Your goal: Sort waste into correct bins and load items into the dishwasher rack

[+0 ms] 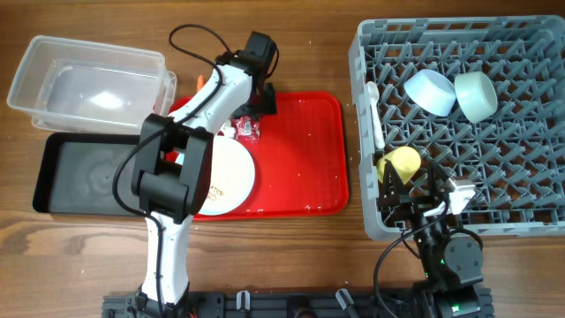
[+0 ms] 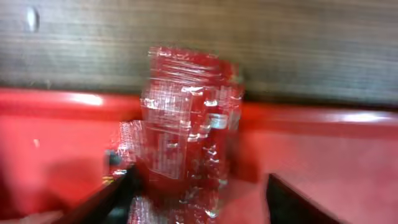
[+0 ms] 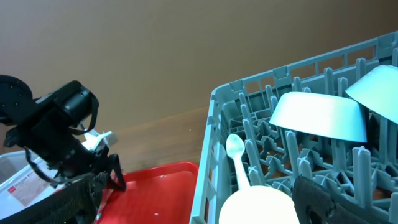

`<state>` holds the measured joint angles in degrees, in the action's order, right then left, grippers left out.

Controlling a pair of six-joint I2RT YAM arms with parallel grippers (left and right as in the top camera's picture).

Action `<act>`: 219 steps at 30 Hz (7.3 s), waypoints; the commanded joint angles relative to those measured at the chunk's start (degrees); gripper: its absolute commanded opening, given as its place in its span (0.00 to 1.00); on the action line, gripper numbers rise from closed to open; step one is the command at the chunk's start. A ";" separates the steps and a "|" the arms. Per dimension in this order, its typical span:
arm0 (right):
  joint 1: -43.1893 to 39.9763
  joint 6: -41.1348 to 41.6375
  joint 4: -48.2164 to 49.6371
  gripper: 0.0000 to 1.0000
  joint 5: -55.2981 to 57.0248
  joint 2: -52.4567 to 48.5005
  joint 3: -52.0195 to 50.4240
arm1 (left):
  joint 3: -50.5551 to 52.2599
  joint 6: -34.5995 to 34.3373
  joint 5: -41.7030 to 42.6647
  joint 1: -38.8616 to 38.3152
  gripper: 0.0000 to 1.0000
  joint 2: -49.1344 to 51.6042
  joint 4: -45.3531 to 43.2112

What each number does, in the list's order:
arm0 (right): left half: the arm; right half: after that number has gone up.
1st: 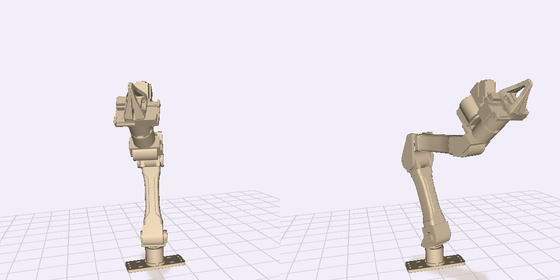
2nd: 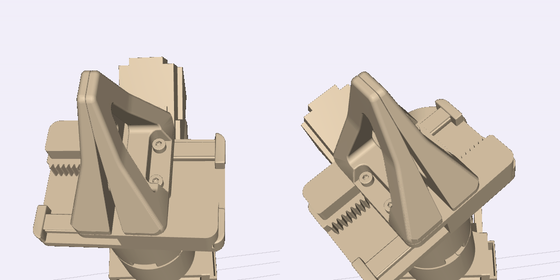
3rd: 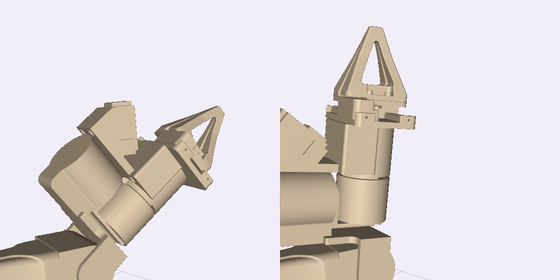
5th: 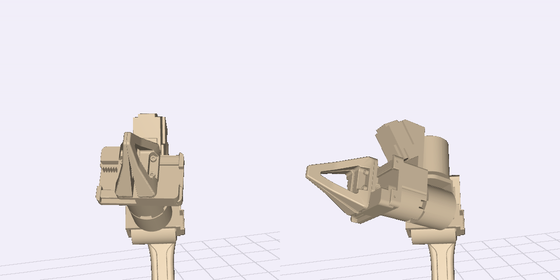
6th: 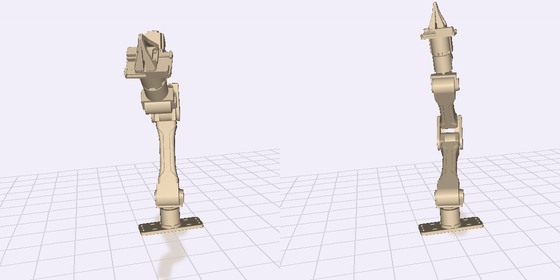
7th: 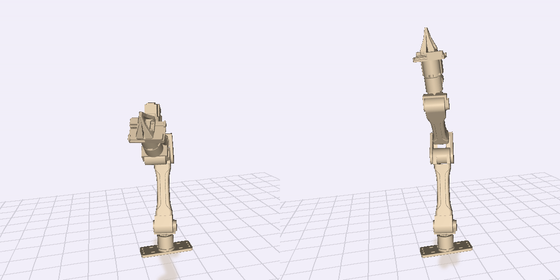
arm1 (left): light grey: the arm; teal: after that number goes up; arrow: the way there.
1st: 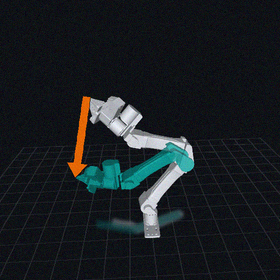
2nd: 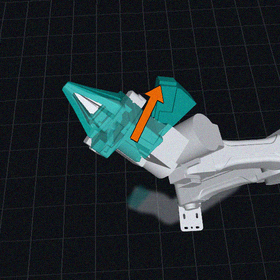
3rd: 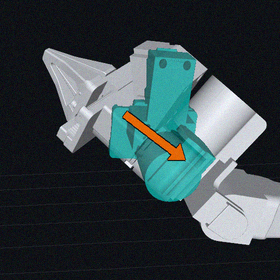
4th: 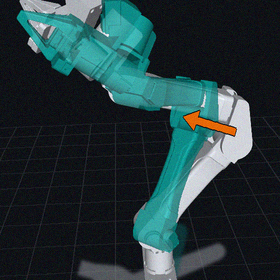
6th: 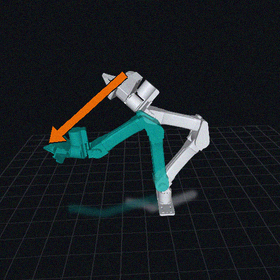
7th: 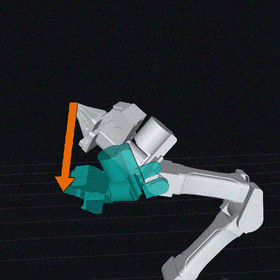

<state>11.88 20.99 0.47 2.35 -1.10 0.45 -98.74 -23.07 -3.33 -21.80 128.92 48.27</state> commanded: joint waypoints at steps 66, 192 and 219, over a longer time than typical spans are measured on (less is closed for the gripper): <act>-0.22 0.63 0.13 1.00 -0.79 0.52 -0.15 | 14.45 8.02 -0.22 12.20 0.72 -17.49 2.38; -0.22 0.61 0.13 1.00 -0.79 0.52 -0.15 | 27.58 55.58 77.11 63.34 0.04 -47.30 37.20; -0.22 0.61 0.13 1.00 -0.79 0.52 -0.15 | 27.58 -46.38 26.05 -17.88 0.04 -20.79 -81.31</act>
<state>11.79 21.19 0.43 1.91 -0.89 0.36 -70.98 -63.83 23.81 -40.36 106.41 -32.60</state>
